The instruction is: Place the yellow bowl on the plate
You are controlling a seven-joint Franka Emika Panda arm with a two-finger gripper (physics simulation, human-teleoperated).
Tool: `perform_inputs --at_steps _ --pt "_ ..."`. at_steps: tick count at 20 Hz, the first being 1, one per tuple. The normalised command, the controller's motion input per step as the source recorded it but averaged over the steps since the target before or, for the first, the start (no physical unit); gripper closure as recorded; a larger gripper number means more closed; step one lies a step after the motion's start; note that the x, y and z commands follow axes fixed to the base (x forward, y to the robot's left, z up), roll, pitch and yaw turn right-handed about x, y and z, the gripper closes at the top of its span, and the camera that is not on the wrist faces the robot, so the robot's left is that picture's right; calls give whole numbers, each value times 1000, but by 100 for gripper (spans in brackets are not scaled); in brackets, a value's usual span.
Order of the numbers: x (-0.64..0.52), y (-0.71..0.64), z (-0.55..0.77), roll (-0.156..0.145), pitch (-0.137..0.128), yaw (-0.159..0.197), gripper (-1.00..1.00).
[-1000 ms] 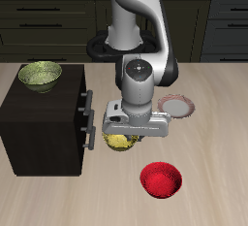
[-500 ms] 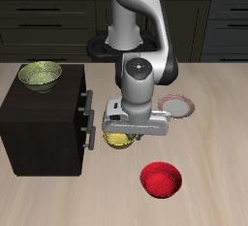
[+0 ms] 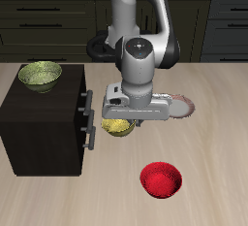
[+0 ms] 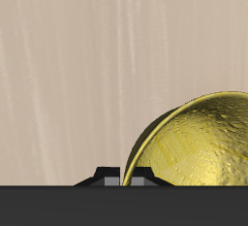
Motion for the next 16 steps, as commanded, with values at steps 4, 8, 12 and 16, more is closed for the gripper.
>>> perform_inputs --at_steps 4,8,12,16 --pt "-168 -35 420 15 -49 6 100" --pt "-117 -84 254 1 -35 4 100" --pt "-59 -76 169 -2 -21 -14 100" --pt "-52 -9 265 2 -42 -15 100"
